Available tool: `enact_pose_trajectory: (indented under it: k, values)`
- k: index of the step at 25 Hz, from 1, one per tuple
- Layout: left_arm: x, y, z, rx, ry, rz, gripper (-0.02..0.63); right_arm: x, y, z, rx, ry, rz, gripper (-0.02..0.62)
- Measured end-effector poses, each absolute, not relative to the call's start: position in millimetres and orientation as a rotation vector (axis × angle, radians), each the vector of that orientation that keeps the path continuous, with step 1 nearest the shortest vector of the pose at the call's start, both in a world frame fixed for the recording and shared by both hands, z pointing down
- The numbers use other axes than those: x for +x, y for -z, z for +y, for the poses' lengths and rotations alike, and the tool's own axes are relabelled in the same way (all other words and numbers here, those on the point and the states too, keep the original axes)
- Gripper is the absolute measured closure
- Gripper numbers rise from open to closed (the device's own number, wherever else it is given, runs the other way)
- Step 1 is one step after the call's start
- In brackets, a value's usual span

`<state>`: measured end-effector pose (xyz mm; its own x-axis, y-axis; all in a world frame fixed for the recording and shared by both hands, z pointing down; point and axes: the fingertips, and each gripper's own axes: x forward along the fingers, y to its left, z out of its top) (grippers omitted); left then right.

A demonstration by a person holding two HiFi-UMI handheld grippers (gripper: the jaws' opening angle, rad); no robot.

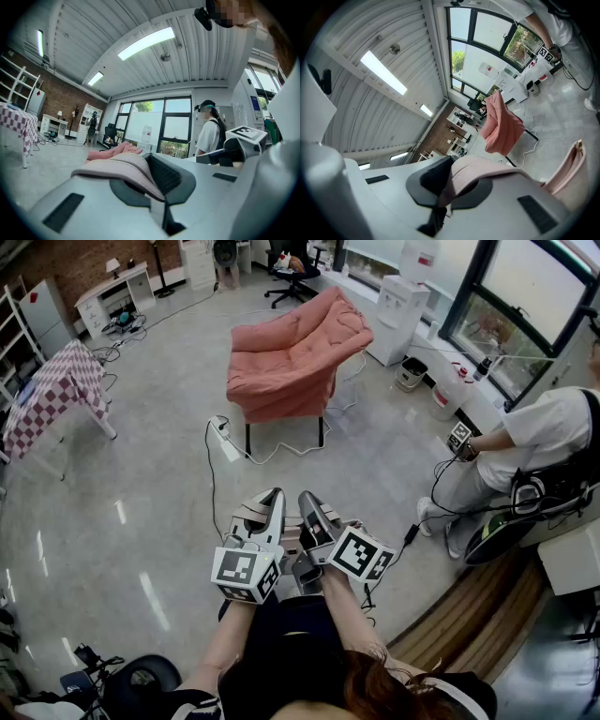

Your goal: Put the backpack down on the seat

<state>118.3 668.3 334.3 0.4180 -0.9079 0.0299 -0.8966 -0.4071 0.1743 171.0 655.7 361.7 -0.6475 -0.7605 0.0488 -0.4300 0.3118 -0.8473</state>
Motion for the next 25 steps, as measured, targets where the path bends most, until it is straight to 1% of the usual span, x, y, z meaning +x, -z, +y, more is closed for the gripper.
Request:
enact_pose_trajectory:
  k: [11,18,25]
  values:
    - [110.0,-337.9,669.0,2.47,0.154,-1.601,0.588,164.3,-363.1,655.6,-1.001,1.296,2.173,0.563]
    - [107.5,-337.8,631.9,2.487,0.146,-1.566,0.588,162.4,-364.1,620.4,-1.028,1.308,2.135,0.563]
    - [69.9,-342.0,590.3,2.473,0.182,-1.561,0.588,125.1,-363.8,581.7,-1.04,1.294,2.17,0.563]
